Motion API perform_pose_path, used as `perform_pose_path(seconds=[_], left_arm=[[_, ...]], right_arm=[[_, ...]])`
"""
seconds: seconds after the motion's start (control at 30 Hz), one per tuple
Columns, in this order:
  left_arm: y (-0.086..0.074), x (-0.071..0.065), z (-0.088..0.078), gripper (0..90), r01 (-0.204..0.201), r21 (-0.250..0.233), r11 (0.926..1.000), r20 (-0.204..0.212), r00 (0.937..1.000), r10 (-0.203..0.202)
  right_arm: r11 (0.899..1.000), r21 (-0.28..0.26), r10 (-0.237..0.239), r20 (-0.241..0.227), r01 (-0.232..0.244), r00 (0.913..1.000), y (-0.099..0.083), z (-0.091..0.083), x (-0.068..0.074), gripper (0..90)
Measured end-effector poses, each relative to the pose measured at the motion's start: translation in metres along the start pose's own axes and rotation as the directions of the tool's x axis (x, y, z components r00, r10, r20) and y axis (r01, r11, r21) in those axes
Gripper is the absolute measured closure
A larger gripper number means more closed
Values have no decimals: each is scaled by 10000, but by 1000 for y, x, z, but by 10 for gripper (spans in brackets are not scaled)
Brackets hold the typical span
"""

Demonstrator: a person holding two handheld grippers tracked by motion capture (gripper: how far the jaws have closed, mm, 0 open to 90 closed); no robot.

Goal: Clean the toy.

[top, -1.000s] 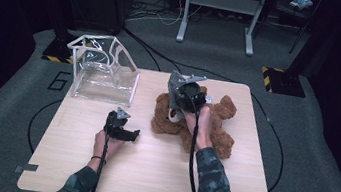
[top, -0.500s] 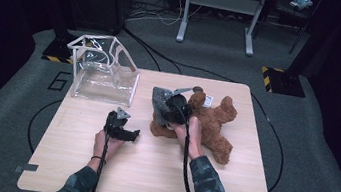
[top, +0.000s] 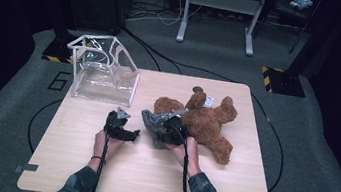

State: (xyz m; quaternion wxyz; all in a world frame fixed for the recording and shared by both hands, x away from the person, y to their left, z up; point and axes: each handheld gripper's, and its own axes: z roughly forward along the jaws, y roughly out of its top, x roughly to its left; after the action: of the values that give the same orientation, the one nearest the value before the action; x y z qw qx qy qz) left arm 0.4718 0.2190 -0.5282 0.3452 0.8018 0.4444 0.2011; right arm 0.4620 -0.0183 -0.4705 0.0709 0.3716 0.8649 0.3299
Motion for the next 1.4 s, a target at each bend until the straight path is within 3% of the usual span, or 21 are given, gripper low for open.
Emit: perform_pose_path(seconds=[0.13,0.23,0.4,0.5,0.53,0.7,0.8,0.97,1.1,1.27,1.4], left_arm=[[0,0,0,125,-19,19,10000,7,10000,19],[0,0,0,125,-24,25,10000,4,10000,24],[0,0,-1,125,43,56,10000,2,10000,-43],[4,-1,-4,122,237,-58,9997,156,9996,-236],[8,-3,-6,119,441,-388,9983,254,9987,-431],[38,-17,-23,121,211,-1134,9933,556,9983,-148],[57,-29,-24,133,63,-1386,9903,768,9970,44],[81,-56,-17,131,-230,-1596,9869,1113,9929,411],[99,-82,-10,135,-680,-1762,9820,1198,9887,899],[118,-101,1,154,-1052,-1846,9772,1116,9856,1272],[122,-109,16,157,-1482,-1399,9790,696,9848,1591]], right_arm=[[9986,518,144,-138,-137,9998,-14,6,1,770],[9994,307,178,-210,-171,9996,-20,-4,-3,770],[9973,-638,352,-185,-364,9992,-21,-46,-11,770],[9883,-1369,712,206,-678,9972,-20,-77,-19,771],[9844,-1613,782,418,-705,9961,-20,-86,-23,771],[9608,-2560,1497,1557,-1065,9764,-23,-125,-44,771],[9507,-2896,1829,2356,-1107,9545,-25,-138,-55,771],[9452,-3036,2196,3195,-1199,9218,-27,-144,-68,771],[9450,-3016,2298,3374,-1264,9129,-30,-141,-73,770],[9490,-2902,2205,3317,-1232,9173,-32,-137,-73,770],[9540,-2792,2037,3347,-1096,9201,-31,-135,-71,769]])
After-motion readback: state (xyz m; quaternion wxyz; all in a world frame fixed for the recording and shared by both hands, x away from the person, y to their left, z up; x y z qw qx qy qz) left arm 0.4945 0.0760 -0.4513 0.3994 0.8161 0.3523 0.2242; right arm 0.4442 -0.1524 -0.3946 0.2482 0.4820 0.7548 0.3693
